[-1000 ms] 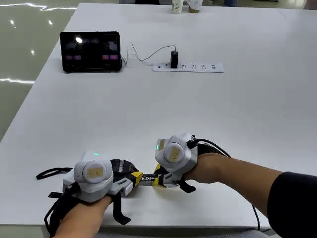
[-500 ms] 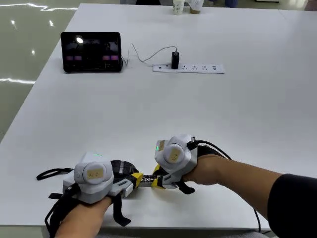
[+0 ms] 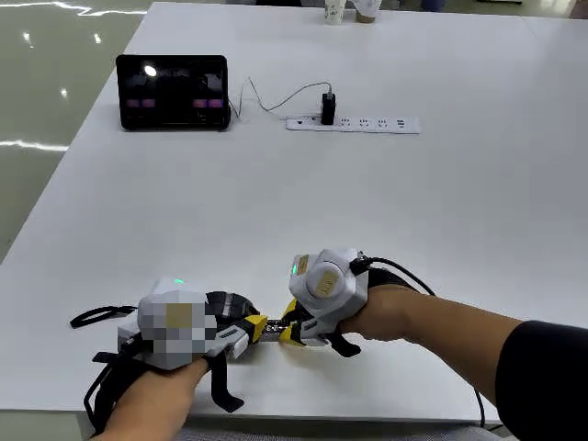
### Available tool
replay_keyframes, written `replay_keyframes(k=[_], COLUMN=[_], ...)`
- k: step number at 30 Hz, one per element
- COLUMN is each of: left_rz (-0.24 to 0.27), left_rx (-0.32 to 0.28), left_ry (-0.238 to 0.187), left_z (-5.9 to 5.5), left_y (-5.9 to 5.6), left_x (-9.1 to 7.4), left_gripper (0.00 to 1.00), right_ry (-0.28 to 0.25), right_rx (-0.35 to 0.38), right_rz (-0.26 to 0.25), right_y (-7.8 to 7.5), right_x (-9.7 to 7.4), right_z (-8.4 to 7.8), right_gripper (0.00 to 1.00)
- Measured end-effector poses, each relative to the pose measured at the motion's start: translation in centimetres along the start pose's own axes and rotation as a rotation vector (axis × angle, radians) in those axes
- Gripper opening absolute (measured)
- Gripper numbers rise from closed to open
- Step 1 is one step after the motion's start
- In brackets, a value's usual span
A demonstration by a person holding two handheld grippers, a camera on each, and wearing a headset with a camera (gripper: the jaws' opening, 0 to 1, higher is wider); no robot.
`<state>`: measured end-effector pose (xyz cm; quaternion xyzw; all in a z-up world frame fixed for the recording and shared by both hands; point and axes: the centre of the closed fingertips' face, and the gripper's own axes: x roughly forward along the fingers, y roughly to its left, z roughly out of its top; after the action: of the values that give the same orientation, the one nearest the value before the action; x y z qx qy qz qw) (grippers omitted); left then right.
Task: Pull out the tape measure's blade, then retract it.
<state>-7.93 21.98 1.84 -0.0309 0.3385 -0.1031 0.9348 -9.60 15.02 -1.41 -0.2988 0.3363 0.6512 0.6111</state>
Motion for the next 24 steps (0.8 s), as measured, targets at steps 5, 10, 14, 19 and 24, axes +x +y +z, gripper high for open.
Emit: replay_keyframes(k=[5, 10, 14, 19, 24], left_rz=[-0.002, -0.005, -0.005, -0.005, -0.006], left_rx=[-0.002, -0.006, -0.008, -0.008, -0.011], left_ry=[-0.001, -0.001, -0.002, -0.002, -0.001], left_z=[-0.02, -0.02, -0.02, 0.02, -0.02], left_y=[-0.03, 0.02, 0.01, 0.0, 0.02], left_x=[0.0, 0.02, 0.0, -0.03, 0.03], left_gripper=[0.58, 0.58, 0.58, 0.58, 0.58], right_ry=[-0.013, -0.027, -0.029, -0.028, -0.031], right_rx=[-0.003, -0.005, -0.011, -0.027, -0.026], right_rz=[-0.002, 0.001, 0.005, 0.014, 0.017], right_y=[0.09, 0.08, 0.08, 0.15, 0.19], right_x=[0.09, 0.23, 0.36, 0.49, 0.64], right_z=[0.13, 0.31, 0.43, 0.57, 0.71], right_gripper=[0.11, 0.12, 0.12, 0.12, 0.12])
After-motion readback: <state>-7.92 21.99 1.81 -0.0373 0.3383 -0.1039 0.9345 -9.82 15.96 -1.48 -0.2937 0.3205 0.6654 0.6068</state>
